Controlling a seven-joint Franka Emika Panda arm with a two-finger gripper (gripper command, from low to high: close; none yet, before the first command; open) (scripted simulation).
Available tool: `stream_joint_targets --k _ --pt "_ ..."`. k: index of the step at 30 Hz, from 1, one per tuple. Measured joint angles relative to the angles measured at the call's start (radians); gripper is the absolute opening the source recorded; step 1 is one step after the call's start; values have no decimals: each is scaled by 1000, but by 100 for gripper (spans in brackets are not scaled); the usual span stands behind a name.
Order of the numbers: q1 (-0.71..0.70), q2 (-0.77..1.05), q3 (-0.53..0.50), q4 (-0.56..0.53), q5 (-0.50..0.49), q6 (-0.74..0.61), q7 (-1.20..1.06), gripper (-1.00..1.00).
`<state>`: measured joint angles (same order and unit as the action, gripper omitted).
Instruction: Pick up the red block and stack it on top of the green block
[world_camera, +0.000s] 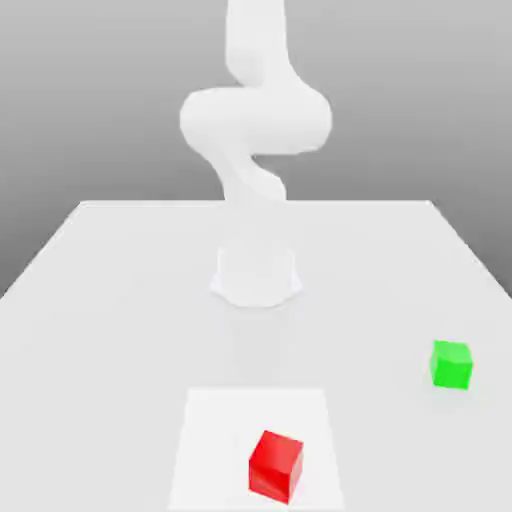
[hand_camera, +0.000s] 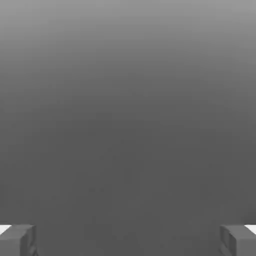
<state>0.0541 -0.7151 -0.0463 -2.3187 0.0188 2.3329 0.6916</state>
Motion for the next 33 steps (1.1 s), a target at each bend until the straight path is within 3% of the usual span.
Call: stream_joint_targets --k 14,21,27,31,32,33 --pt "229 482 -189 -104 141 183 -635 0" --pt "259 713 -195 -157 171 276 -921 0" --pt "253 894 -190 -200 103 371 -1083 0" --pt "213 1034 -138 -183 157 481 -1146 0" --pt "198 1068 -120 -178 173 508 -1158 -100" --pt "198 1068 -120 -178 173 508 -1158 -100"
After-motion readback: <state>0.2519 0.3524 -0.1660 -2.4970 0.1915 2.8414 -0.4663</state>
